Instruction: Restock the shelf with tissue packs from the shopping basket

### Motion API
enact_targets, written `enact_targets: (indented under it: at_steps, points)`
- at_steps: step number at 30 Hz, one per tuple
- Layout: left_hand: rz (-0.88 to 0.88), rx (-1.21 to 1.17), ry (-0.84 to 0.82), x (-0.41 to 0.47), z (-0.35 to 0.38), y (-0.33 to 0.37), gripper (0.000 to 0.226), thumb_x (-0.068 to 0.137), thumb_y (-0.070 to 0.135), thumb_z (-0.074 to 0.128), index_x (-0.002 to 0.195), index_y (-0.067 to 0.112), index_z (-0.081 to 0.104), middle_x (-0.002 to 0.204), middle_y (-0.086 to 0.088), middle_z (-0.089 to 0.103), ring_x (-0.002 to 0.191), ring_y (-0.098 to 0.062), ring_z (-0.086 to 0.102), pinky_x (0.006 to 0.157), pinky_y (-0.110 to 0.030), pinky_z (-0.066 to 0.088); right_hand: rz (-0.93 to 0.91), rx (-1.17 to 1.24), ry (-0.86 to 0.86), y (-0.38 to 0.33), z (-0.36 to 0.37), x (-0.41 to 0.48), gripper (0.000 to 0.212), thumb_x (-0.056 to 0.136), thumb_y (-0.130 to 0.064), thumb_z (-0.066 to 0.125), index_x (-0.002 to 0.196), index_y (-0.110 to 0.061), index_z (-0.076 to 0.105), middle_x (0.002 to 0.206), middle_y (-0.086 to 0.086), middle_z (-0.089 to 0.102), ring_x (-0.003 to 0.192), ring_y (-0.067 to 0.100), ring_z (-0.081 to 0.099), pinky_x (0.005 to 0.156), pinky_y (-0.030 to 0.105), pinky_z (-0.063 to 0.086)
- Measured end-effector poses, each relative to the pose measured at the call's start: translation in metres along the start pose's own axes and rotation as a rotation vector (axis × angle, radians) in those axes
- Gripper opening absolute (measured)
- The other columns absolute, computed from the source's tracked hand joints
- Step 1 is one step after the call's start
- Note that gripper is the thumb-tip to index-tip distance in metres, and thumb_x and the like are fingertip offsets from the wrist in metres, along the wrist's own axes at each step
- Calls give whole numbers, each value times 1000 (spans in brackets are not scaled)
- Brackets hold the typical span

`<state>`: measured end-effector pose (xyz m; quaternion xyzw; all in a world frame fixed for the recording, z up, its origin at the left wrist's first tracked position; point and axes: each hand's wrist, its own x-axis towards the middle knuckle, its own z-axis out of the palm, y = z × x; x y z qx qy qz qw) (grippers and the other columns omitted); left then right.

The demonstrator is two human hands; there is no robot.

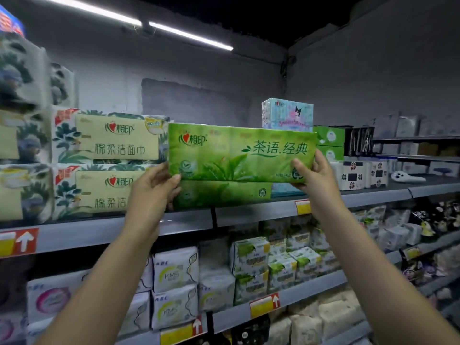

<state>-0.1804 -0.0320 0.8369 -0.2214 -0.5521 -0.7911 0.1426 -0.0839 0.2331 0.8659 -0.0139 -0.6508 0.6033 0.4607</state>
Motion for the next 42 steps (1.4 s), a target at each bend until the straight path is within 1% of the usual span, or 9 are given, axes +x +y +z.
enact_targets:
  at_steps: [5, 11, 17, 22, 25, 28, 35, 38, 42]
  points:
    - [54, 60, -12, 29, 26, -12, 31, 92, 2, 55, 122, 11, 51, 112, -1, 61, 102, -12, 61, 78, -18, 51, -4, -62, 28, 16, 7, 48, 66, 94, -24, 58, 150, -25, 22, 156, 4, 25, 139, 23, 33, 104, 49, 43]
    - [153, 356, 34, 52, 29, -28, 47, 91, 16, 62, 137, 16, 50, 106, -5, 66, 73, -11, 63, 81, -37, 54, -87, -133, -39, 26, 25, 84, 47, 97, -18, 52, 142, -23, 38, 126, -12, 50, 116, 9, 49, 101, 36, 44]
    - [255, 723, 85, 58, 34, -27, 52, 90, 21, 61, 139, 10, 46, 126, -11, 62, 69, -15, 69, 76, -47, 57, -132, -222, -128, 45, 40, 118, 40, 95, -19, 55, 134, -21, 47, 126, -5, 58, 112, 12, 54, 99, 34, 43]
    - [321, 847, 87, 58, 40, -24, 35, 89, 19, 60, 124, 16, 55, 97, -3, 68, 65, -14, 68, 72, -41, 58, -158, -256, -162, 64, 49, 129, 38, 93, -20, 57, 131, -18, 51, 123, -3, 61, 112, 16, 56, 100, 39, 45]
    - [294, 933, 121, 60, 42, -26, 61, 88, 28, 60, 143, 17, 34, 109, 1, 64, 88, -20, 66, 87, -42, 53, -243, -386, -147, 73, 50, 131, 38, 92, -26, 59, 128, -17, 54, 124, 1, 57, 117, 21, 50, 101, 37, 41]
    - [250, 914, 135, 58, 42, -26, 74, 90, 32, 58, 151, 25, 16, 119, -6, 65, 80, -21, 70, 83, -44, 55, -292, -561, -107, 77, 52, 135, 41, 91, -34, 59, 126, -14, 54, 128, 11, 50, 124, 28, 38, 100, 36, 33]
    - [317, 1090, 141, 50, 42, -26, 57, 91, 26, 57, 144, 12, 41, 142, -14, 49, 117, -31, 58, 104, -41, 42, -288, -567, -113, 81, 57, 139, 40, 91, -34, 58, 125, -14, 52, 131, 12, 49, 128, 31, 35, 103, 40, 33]
    - [353, 1038, 150, 41, 37, -26, 45, 91, 26, 59, 134, 13, 55, 143, -11, 49, 108, -31, 64, 100, -45, 47, -294, -528, -110, 86, 57, 139, 48, 91, -33, 58, 134, -14, 46, 133, 12, 49, 128, 30, 36, 102, 40, 34]
    - [392, 987, 212, 31, 38, -20, 38, 91, 23, 59, 129, 15, 59, 138, -9, 53, 72, -13, 65, 81, -26, 46, -309, -486, -97, 88, 50, 134, 65, 91, -33, 59, 147, -16, 31, 142, 8, 44, 132, 28, 35, 108, 42, 34]
